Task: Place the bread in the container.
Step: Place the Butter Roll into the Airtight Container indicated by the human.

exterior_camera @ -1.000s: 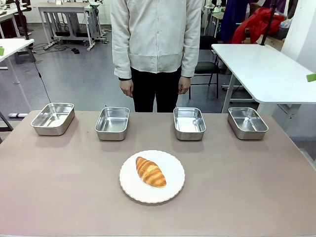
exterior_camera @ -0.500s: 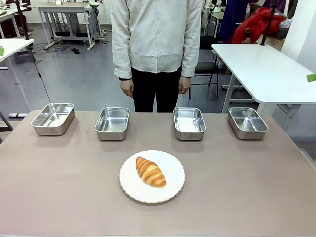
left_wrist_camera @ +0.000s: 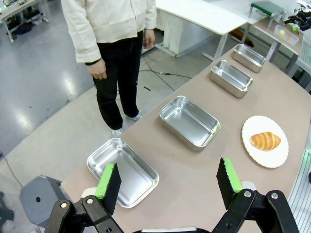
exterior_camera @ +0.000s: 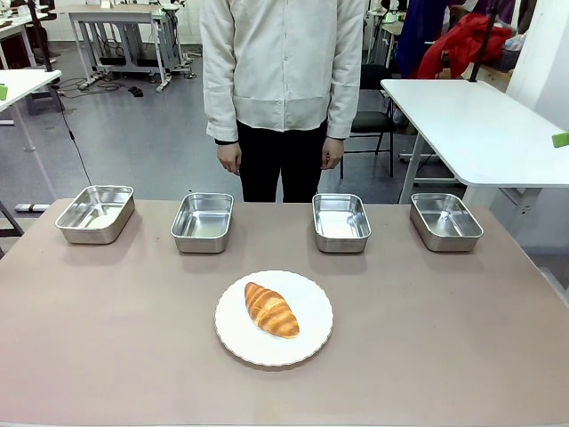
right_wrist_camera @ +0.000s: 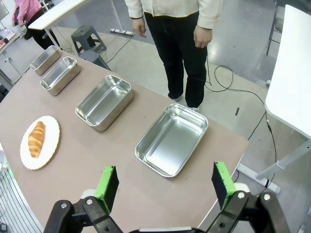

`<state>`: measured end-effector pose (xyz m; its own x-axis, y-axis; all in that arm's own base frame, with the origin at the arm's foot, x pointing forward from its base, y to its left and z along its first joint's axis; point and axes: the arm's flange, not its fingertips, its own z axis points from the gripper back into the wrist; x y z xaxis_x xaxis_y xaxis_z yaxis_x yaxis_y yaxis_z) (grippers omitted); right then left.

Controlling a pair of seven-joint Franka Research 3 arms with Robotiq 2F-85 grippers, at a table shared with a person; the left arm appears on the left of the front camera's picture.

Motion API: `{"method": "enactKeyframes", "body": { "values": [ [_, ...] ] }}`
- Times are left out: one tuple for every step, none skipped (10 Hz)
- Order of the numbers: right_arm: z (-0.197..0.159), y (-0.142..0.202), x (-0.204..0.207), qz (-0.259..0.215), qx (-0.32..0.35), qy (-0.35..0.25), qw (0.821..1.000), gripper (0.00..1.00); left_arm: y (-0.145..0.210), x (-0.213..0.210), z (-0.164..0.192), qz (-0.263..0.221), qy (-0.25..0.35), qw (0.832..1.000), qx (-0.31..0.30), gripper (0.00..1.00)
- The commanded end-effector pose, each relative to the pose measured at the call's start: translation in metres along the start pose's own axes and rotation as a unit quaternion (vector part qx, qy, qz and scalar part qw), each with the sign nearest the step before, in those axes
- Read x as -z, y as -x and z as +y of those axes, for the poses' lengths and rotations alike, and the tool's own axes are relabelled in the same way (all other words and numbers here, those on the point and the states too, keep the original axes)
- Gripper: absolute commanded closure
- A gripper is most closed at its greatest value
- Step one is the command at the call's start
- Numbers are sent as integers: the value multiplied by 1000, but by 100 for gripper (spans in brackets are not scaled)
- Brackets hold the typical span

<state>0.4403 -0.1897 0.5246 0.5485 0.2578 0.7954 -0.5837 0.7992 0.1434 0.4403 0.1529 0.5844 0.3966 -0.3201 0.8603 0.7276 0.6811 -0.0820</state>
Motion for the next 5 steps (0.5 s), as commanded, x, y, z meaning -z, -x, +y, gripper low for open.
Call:
{"method": "enactKeyframes", "body": {
  "values": [
    [-1, -1, 1, -9, 0, -3, 1000, 0, -1, -1, 0, -7, 4, 1000, 2, 0],
    [-1, -1, 1, -9, 0, -3, 1000, 0, -1, -1, 0, -7, 4, 1000, 2, 0],
    [-1, -1, 1, -9, 0, -3, 1000, 0, -1, -1, 0, -7, 4, 1000, 2, 0],
    [-1, -1, 1, -9, 0, -3, 1000, 0, -1, -1, 0, -7, 4, 1000, 2, 0],
    [-1, -1, 1, -9, 0, -3, 1000, 0, -1, -1, 0, -7, 4, 1000, 2, 0]
  ]
}}
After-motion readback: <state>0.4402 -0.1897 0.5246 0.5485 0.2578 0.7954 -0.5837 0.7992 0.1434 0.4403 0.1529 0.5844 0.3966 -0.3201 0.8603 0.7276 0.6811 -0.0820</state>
